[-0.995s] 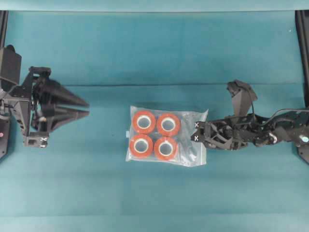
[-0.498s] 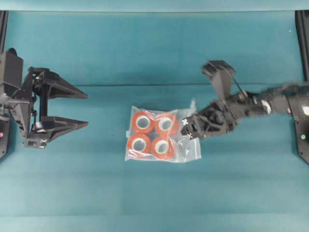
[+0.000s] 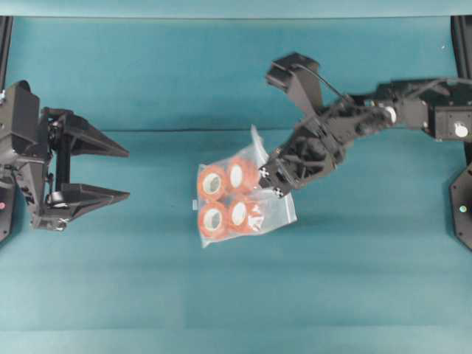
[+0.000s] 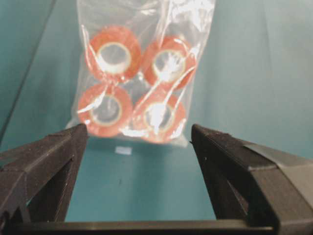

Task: Hand over the clear zip bag and make it stand upright.
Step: 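Lift the bag with the right gripper and swing it upward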

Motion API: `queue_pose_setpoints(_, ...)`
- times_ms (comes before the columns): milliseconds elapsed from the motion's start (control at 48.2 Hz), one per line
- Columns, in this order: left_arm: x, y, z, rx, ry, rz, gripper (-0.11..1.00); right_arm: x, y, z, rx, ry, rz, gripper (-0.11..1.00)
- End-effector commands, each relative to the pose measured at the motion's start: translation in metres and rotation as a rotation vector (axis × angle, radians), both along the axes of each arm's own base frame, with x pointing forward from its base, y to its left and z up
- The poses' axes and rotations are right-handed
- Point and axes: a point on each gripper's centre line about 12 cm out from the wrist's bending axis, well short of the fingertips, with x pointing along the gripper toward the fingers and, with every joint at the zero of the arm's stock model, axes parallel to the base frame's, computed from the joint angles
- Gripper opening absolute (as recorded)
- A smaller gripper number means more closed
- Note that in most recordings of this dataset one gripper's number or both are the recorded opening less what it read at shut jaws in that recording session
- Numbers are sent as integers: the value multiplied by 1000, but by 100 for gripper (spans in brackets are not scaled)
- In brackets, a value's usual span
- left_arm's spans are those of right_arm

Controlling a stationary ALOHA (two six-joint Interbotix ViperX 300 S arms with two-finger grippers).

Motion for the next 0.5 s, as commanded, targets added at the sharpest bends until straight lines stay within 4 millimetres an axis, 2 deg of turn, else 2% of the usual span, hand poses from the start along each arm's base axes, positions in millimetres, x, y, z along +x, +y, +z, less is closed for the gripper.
queue_pose_setpoints(0, 0, 0, 6, 1, -23, -2, 92, 7, -4, 19, -39, -11, 43, 0)
queue_pose_setpoints(228, -3, 0, 7, 1, -31, -2, 92, 19, -8, 31, -111, 51, 134, 0)
queue_pose_setpoints(477, -3, 0, 6, 4, -31, -3, 92, 33, -19, 55, -241, 97, 246, 0)
